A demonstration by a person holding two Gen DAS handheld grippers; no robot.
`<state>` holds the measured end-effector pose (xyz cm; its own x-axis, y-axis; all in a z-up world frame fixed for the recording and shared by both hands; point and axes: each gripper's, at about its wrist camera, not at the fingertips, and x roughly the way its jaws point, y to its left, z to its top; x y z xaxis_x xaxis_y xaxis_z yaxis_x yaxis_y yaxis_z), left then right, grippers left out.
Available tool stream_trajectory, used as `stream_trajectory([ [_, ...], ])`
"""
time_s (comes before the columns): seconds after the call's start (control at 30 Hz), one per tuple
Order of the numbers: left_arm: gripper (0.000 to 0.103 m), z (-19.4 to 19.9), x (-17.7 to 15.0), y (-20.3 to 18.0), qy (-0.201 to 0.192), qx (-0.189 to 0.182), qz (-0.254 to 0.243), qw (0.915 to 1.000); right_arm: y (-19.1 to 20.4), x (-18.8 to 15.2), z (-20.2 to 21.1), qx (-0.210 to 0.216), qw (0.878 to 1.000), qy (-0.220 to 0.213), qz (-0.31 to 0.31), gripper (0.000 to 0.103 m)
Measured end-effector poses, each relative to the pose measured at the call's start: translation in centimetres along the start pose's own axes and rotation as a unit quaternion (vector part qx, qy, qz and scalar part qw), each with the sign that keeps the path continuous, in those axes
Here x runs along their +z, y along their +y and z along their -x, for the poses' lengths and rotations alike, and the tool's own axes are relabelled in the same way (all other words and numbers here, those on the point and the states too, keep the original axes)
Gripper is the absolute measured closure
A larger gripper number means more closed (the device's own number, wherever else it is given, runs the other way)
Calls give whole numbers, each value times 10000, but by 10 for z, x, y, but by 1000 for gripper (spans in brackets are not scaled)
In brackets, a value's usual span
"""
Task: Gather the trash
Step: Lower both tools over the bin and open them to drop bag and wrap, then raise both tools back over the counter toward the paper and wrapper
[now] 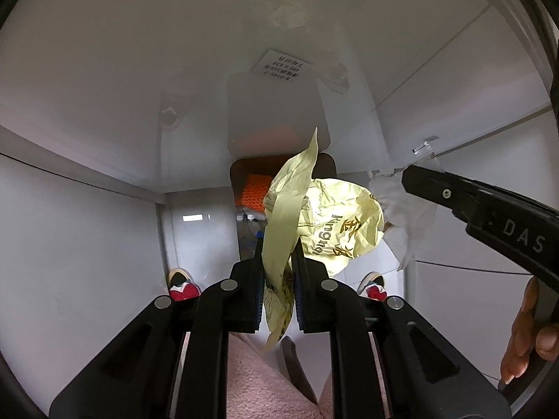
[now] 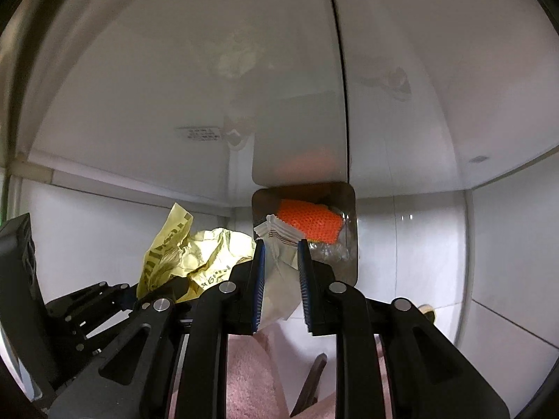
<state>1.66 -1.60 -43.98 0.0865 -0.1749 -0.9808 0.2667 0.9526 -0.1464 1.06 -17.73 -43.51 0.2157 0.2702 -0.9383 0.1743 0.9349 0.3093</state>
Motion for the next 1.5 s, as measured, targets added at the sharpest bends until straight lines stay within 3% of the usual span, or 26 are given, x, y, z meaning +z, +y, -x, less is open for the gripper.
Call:
stream_trajectory([
  [0.33, 87, -13, 13, 0, 190, -24, -65, 9998, 3, 12, -20, -163, 9993, 313, -157, 81],
  [0.47, 84, -15, 14, 2, 211, -29, -65, 9998, 1, 14, -20, -151, 9989, 349, -259, 70],
  [0.83, 45, -2, 17, 3, 91, 9, -74, 9999, -1, 22, -14, -120, 9991, 275, -296, 52],
  [0.9, 37, 7, 18, 1, 26, 41, -99, 9999, -1, 23, -5, -125, 9993, 197, -287, 45],
  [1.03, 16, 35, 17, -1, -175, 139, -193, 9996, 0, 24, 28, -296, 9994, -104, -118, 21],
  [1.17, 8, 70, 16, -6, -434, 236, -359, 9981, -1, 25, 72, -468, 9975, -526, 86, 5],
  [1.5, 8, 169, 31, -27, -1226, 238, -601, 9904, 0, 33, 189, -405, 9866, -1546, 314, 5],
])
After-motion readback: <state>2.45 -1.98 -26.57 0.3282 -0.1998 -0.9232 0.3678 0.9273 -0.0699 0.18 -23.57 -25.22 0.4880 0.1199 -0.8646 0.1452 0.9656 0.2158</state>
